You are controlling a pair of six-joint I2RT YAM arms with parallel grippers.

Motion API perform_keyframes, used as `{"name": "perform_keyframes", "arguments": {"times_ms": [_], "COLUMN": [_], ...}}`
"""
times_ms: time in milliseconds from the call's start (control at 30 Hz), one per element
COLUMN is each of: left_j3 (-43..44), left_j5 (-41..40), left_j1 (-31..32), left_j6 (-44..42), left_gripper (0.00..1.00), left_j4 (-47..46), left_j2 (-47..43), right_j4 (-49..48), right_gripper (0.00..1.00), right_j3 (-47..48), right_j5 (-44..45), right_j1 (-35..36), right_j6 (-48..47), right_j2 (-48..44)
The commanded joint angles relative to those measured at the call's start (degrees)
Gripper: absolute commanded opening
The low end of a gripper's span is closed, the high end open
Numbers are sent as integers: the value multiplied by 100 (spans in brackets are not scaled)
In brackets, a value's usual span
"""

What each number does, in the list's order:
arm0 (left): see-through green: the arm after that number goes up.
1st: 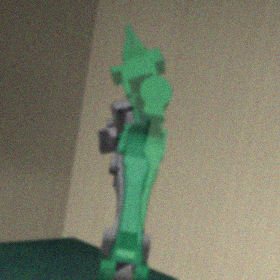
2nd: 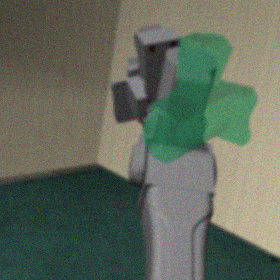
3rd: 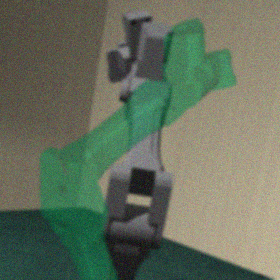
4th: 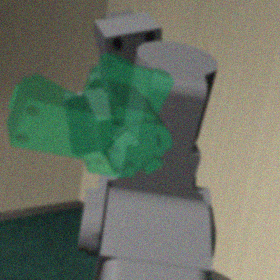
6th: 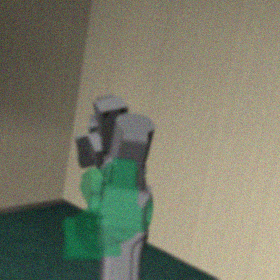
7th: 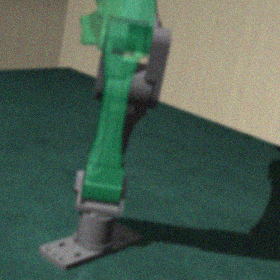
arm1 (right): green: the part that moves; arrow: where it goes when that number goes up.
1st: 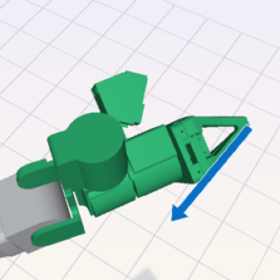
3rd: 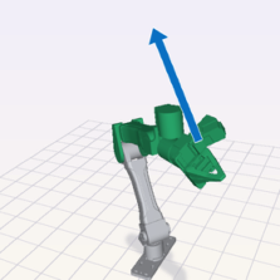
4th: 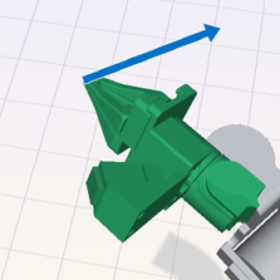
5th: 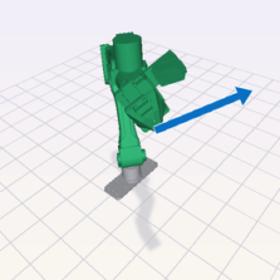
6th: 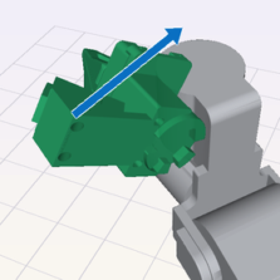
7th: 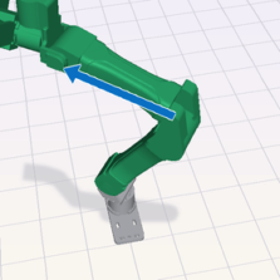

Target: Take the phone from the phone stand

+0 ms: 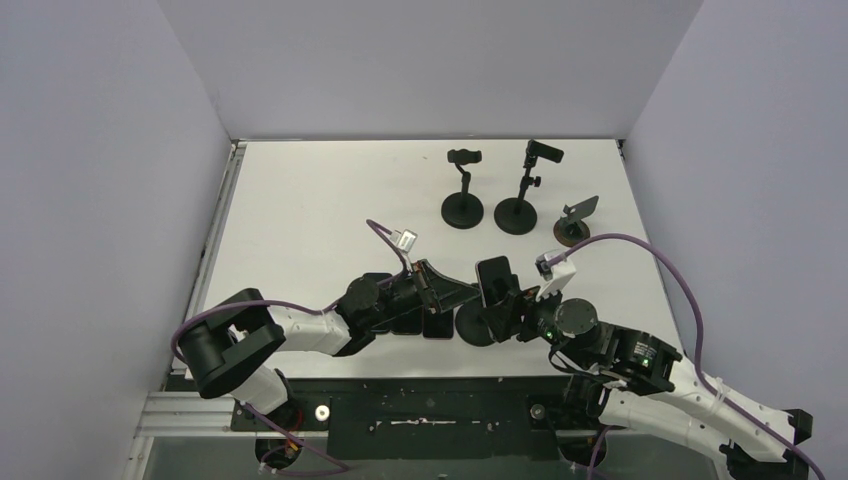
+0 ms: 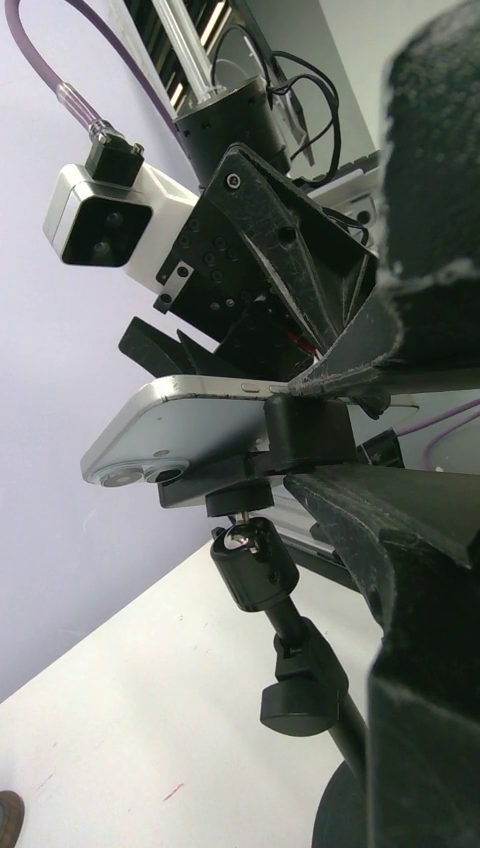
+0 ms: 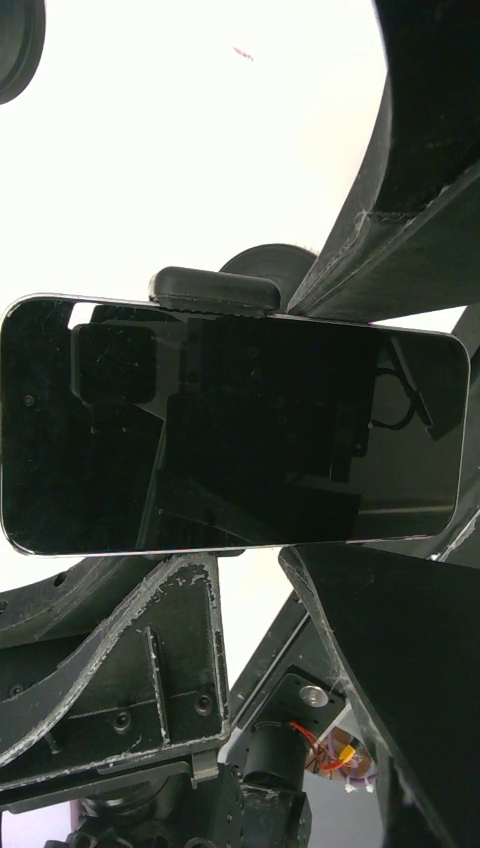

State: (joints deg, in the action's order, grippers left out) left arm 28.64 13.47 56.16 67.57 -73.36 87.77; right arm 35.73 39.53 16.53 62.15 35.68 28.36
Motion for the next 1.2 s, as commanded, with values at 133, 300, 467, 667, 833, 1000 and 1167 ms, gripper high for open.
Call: {"name": "perform_keyframes", "arguments": {"times_ms": [133,300,467,667,833,1000,1167], "left_j3": [144,175,158,168,177,107,42], "left_j5": [-466,-428,-413,-383,-460,-719,-1522], "left_j1": [-166,-167,-158,-156,-158,-212,-259], "left_j6": [-293,-323,-357,-443,-557,-847,-1709], "left_gripper": [0,0,4,21,42,54,59], "left_j4": [544,569,598,718,1049,1691,3110], "left_j2": [101,91,34,-84,-389,-1045,-2288], "right_j4": [-1075,-838,-896,-973,-1089,-1305,-1470], "right_gripper": [0,0,0,0,0,0,0], "right_j3": [766,1028,986,926,1021,1270,1730], "right_j5": [-1551,-1601,-1436,-1364,-1426,-1415,-1020], "right_j1": [96,100,99,96,96,97,97], "right_j6": [-455,-571,-544,-545,-591,-630,-714], "right_j2": [-140,-42,-93,-65,29,264,724]}}
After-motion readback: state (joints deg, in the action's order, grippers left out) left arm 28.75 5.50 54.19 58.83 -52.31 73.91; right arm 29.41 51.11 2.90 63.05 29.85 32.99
